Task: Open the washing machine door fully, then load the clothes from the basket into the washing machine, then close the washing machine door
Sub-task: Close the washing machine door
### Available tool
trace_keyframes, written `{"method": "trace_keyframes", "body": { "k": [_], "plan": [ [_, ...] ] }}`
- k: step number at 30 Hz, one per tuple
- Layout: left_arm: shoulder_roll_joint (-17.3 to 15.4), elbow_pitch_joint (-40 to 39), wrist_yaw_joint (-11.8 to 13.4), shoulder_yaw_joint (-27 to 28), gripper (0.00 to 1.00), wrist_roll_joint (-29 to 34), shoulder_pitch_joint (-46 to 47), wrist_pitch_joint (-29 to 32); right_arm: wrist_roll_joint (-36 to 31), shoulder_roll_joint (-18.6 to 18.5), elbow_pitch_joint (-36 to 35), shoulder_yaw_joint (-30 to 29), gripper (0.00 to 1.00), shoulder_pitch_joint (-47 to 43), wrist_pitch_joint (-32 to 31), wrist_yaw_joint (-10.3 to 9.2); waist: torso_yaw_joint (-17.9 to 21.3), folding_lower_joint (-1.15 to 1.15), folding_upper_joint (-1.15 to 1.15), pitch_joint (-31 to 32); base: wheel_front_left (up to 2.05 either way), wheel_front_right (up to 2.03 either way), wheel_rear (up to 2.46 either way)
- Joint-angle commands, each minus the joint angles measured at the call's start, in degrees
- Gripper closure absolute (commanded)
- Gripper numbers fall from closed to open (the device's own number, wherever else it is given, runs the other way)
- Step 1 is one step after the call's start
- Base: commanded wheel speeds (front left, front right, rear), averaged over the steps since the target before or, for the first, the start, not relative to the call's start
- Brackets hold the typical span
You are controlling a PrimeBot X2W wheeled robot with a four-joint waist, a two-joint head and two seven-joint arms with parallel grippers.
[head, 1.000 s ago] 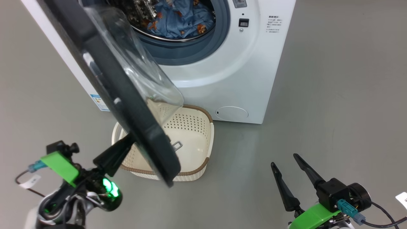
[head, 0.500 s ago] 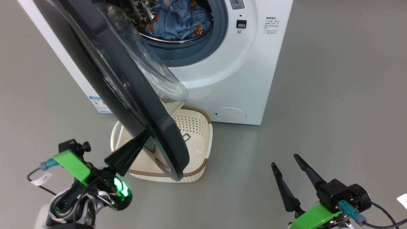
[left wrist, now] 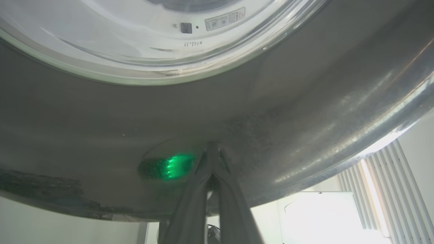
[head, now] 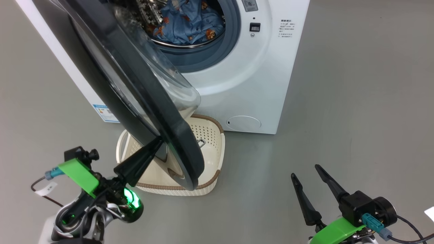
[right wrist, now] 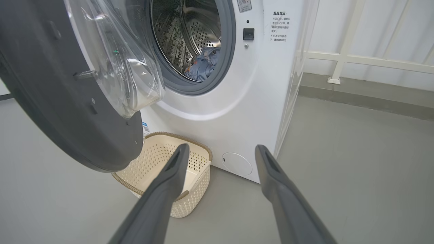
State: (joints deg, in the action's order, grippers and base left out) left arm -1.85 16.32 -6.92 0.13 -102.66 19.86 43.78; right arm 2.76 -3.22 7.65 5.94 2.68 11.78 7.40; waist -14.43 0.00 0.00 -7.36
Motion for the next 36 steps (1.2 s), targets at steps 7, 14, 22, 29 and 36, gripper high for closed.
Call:
{"method": "trace_keyframes", "body": {
  "k": [7, 14, 22, 29, 36],
  "plan": [
    [-1.03, -2.37, -0.57, 1.65, 1.0, 0.3, 0.79, -0.36, 0.64, 0.34, -1.16, 0.51, 0.0, 1.72, 0.99, 0.09, 0.78, 0.0, 0.0, 0.42, 0.0, 0.0, 0.0],
    [-1.03, -3.66, -0.57, 3.53, 1.0, 2.72, -2.12, -1.12, 0.89, 0.34, -0.93, -1.03, 0.0, 0.3, 1.51, 0.09, 1.98, 0.0, 0.0, 2.53, 0.0, 0.0, 0.0],
    [-2.89, -12.43, -0.57, 4.14, 1.0, 16.57, -8.85, -8.89, 1.96, 0.34, -4.02, -0.92, 0.0, -1.7, 2.37, 0.09, 5.01, 0.0, 0.0, 6.45, 0.0, 0.0, 0.0],
    [-7.69, -20.56, -0.57, -0.99, 1.0, 30.19, -15.37, -27.12, 2.08, 0.35, -6.16, -0.84, 0.0, -3.83, 2.53, 0.09, 7.43, 0.0, 0.0, 8.81, 0.0, 0.0, 0.0],
    [-16.82, -19.17, -0.57, -12.53, 1.0, 43.34, -18.82, -51.37, 2.22, 0.35, -7.45, -0.4, 0.0, -4.6, 2.47, 0.09, 8.53, 0.0, 0.0, 9.59, 0.0, 0.0, 0.0]
  ]
}}
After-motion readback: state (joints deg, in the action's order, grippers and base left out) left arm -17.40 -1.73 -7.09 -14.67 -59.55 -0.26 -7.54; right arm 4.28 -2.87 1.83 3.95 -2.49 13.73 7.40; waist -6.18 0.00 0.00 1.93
